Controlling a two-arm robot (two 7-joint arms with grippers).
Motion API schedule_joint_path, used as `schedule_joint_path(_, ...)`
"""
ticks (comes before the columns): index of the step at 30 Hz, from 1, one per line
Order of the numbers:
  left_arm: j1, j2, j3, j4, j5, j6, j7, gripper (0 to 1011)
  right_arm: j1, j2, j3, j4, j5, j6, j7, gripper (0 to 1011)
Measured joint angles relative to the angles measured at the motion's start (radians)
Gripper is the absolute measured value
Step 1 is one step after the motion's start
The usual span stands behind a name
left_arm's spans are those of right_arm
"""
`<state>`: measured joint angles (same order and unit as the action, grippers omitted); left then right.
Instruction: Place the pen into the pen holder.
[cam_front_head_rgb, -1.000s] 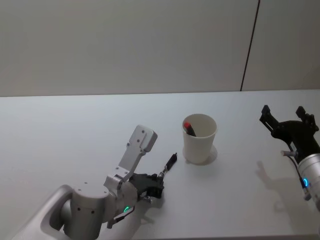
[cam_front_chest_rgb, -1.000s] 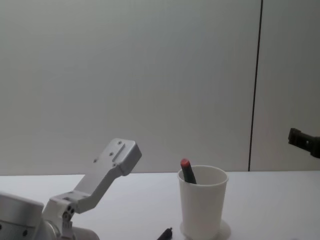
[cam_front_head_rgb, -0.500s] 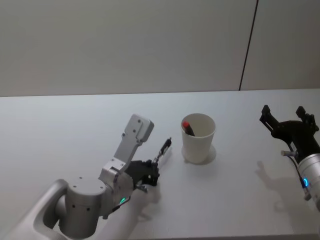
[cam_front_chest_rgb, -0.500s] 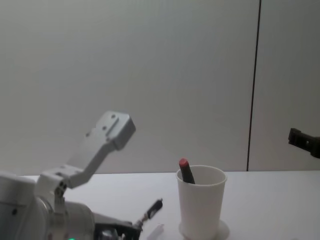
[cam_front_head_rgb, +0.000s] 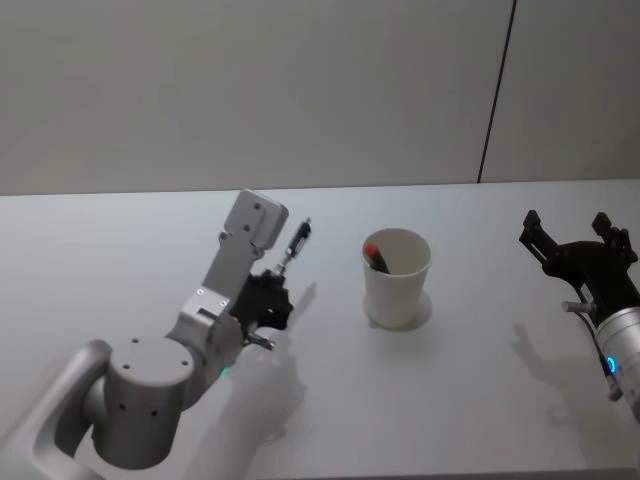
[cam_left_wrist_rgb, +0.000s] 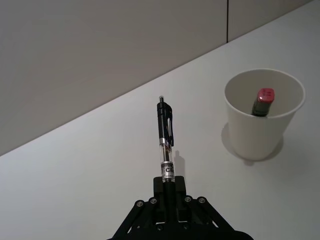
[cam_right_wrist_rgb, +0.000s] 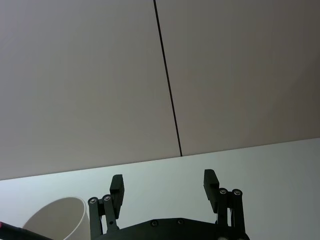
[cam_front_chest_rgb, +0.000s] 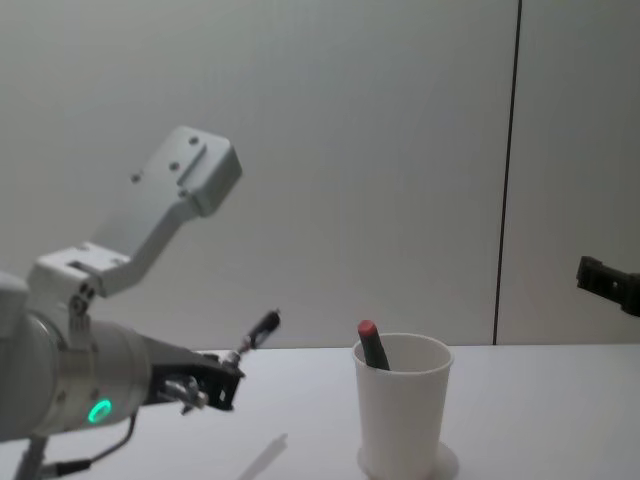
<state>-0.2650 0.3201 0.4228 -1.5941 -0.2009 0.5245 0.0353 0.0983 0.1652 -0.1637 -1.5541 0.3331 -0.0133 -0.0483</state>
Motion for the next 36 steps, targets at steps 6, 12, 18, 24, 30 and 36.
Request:
schedule_joint_path(6, 0.017, 0.016, -0.009, -0.055, 0.029, -0.002, 0.044, 137, 0.000, 0.000, 0.000, 0.000, 0.000, 0.000, 0.000, 1001)
schedule_joint_path(12, 0.033, 0.032, -0.015, -0.088, 0.060, -0.053, 0.059, 137, 0.000, 0.000, 0.000, 0.000, 0.000, 0.000, 0.000, 1001)
schedule_joint_path(18, 0.045, 0.045, -0.019, -0.101, 0.084, -0.130, 0.054, 137, 0.000, 0.000, 0.000, 0.000, 0.000, 0.000, 0.000, 1001)
schedule_joint_path(24, 0.055, 0.054, -0.022, -0.100, 0.107, -0.248, 0.030, 137, 0.000, 0.000, 0.000, 0.000, 0.000, 0.000, 0.000, 1001)
schedule_joint_path(30, 0.057, 0.058, -0.023, -0.081, 0.121, -0.374, -0.005, 136, 0.000, 0.000, 0.000, 0.000, 0.000, 0.000, 0.000, 1001)
schedule_joint_path(36, 0.052, 0.055, -0.024, -0.048, 0.126, -0.524, -0.053, 136, 0.000, 0.000, 0.000, 0.000, 0.000, 0.000, 0.000, 1001)
